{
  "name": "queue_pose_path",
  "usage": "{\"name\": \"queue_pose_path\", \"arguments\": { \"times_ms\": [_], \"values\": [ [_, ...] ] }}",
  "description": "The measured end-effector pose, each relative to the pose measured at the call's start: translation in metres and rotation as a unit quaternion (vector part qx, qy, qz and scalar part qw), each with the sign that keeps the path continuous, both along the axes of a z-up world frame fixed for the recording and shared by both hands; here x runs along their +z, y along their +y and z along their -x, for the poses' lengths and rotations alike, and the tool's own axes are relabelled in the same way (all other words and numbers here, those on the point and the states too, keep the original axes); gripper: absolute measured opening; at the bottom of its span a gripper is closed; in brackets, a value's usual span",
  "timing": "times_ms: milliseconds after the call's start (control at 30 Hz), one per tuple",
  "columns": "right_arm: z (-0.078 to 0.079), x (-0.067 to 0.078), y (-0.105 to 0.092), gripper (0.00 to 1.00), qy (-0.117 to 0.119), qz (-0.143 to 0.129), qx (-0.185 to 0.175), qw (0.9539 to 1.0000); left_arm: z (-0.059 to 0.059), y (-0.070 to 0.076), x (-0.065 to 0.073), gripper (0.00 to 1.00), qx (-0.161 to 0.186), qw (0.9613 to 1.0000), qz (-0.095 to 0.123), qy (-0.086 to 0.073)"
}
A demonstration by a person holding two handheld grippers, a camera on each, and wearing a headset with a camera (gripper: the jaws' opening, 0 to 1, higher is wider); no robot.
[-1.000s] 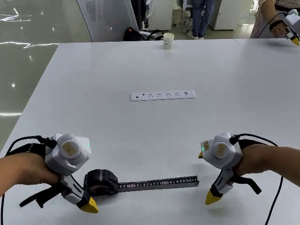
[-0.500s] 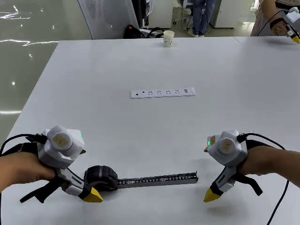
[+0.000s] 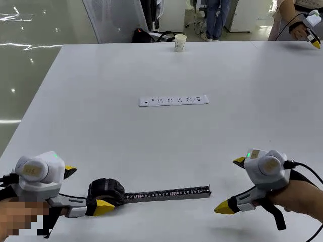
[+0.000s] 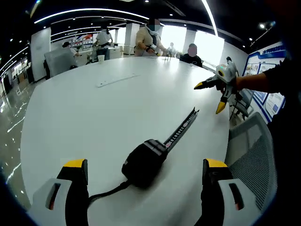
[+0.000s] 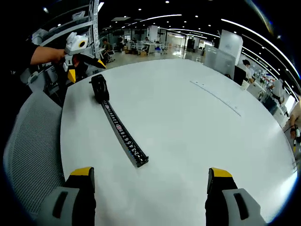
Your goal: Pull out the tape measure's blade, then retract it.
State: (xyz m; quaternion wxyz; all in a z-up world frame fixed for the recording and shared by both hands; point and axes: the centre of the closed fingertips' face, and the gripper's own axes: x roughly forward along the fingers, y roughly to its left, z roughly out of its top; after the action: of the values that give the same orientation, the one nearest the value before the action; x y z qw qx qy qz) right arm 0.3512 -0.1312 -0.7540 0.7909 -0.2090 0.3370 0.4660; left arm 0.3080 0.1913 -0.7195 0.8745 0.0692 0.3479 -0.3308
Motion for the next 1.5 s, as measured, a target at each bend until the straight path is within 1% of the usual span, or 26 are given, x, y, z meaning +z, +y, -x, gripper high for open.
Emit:
{"name": "queue_pose_path", "arguments": {
  "times_ms": [67,100,133,167,233,267,400,467,500,567,633,667,733,800,867,933,1000,1100,1133,1200,1233,1333,1367,1433,1467,1500],
  "values": [
    [0.000,0.003,-0.007,0.99,-0.006,-0.011,-0.018,0.9998,0.002,0.002,0.005,0.99,0.014,0.9998,0.015,-0.003],
    [0.001,0.006,-0.010,0.99,-0.012,-0.022,-0.031,0.9992,-0.003,0.005,0.014,0.99,0.031,0.9987,0.027,-0.031],
    [0.002,0.008,-0.012,0.99,-0.016,-0.026,-0.037,0.9988,-0.007,0.008,0.021,0.99,0.037,0.9971,0.029,-0.059],
    [0.005,0.011,-0.014,0.99,-0.023,-0.032,-0.045,0.9982,-0.011,0.014,0.028,0.99,0.055,0.9946,0.031,-0.083],
    [0.010,0.012,-0.018,0.99,-0.028,-0.033,-0.050,0.9978,-0.008,0.019,0.029,0.99,0.067,0.9941,0.032,-0.079],
    [0.014,0.013,-0.021,0.99,-0.032,-0.033,-0.054,0.9975,-0.006,0.022,0.029,0.99,0.073,0.9935,0.031,-0.083],
    [0.026,0.016,-0.028,0.99,-0.028,-0.038,-0.061,0.9970,-0.002,0.030,0.026,0.99,0.082,0.9929,0.022,-0.084],
    [0.029,0.020,-0.033,0.99,-0.029,-0.053,-0.080,0.9950,0.001,0.032,0.024,0.99,0.083,0.9928,0.018,-0.085],
    [0.032,0.023,-0.033,0.99,-0.027,-0.071,-0.090,0.9930,0.003,0.033,0.022,0.99,0.084,0.9929,0.017,-0.082],
    [0.036,0.025,-0.036,0.99,-0.033,-0.075,-0.092,0.9924,0.009,0.032,0.018,0.99,0.077,0.9939,0.016,-0.077],
    [0.041,0.022,-0.039,0.99,-0.039,-0.071,-0.090,0.9926,0.015,0.033,0.013,0.99,0.071,0.9946,0.006,-0.075],
    [0.044,0.019,-0.042,0.99,-0.037,-0.066,-0.090,0.9931,0.018,0.035,0.011,0.99,0.073,0.9946,0.004,-0.074],
    [0.048,0.018,-0.045,0.99,-0.034,-0.066,-0.093,0.9929,0.024,0.037,0.009,0.99,0.076,0.9946,0.004,-0.070],
    [0.052,0.019,-0.048,0.99,-0.034,-0.068,-0.098,0.9923,0.034,0.037,0.007,0.99,0.077,0.9949,0.008,-0.064],
    [0.056,0.020,-0.050,0.99,-0.041,-0.063,-0.100,0.9922,0.043,0.039,0.006,0.99,0.077,0.9948,0.002,-0.067],
    [0.061,0.019,-0.052,0.99,-0.039,-0.062,-0.096,0.9926,0.052,0.043,0.005,0.99,0.081,0.9947,0.012,-0.063],
    [0.067,0.017,-0.053,0.99,-0.039,-0.057,-0.095,0.9931,0.060,0.050,0.001,0.99,0.084,0.9947,0.012,-0.058],
    [0.075,0.011,-0.058,0.99,-0.035,-0.050,-0.097,0.9934,0.067,0.057,-0.001,0.99,0.089,0.9942,0.015,-0.058],
    [0.076,0.009,-0.060,0.99,-0.033,-0.049,-0.098,0.9934,0.068,0.059,-0.002,0.99,0.089,0.9941,0.013,-0.060],
    [0.079,0.005,-0.066,0.99,-0.030,-0.040,-0.099,0.9939,0.070,0.063,-0.005,0.99,0.092,0.9942,0.005,-0.055],
    [0.080,0.004,-0.068,0.99,-0.028,-0.037,-0.098,0.9941,0.070,0.064,-0.005,0.99,0.093,0.9942,0.008,-0.055],
    [0.077,0.006,-0.072,0.99,-0.031,-0.036,-0.099,0.9940,0.070,0.062,-0.005,0.99,0.092,0.9942,0.006,-0.055],
    [0.077,0.007,-0.074,0.99,-0.031,-0.037,-0.101,0.9937,0.070,0.062,-0.006,0.99,0.091,0.9944,0.004,-0.054],
    [0.076,0.010,-0.071,0.99,-0.028,-0.053,-0.101,0.9931,0.070,0.060,-0.007,0.99,0.088,0.9948,0.005,-0.051],
    [0.078,0.010,-0.069,0.99,-0.020,-0.055,-0.099,0.9933,0.069,0.058,-0.006,0.99,0.086,0.9950,0.009,-0.051],
    [0.079,0.008,-0.070,0.99,-0.018,-0.049,-0.096,0.9940,0.069,0.057,-0.005,0.99,0.084,0.9951,0.012,-0.051]
  ]
}}
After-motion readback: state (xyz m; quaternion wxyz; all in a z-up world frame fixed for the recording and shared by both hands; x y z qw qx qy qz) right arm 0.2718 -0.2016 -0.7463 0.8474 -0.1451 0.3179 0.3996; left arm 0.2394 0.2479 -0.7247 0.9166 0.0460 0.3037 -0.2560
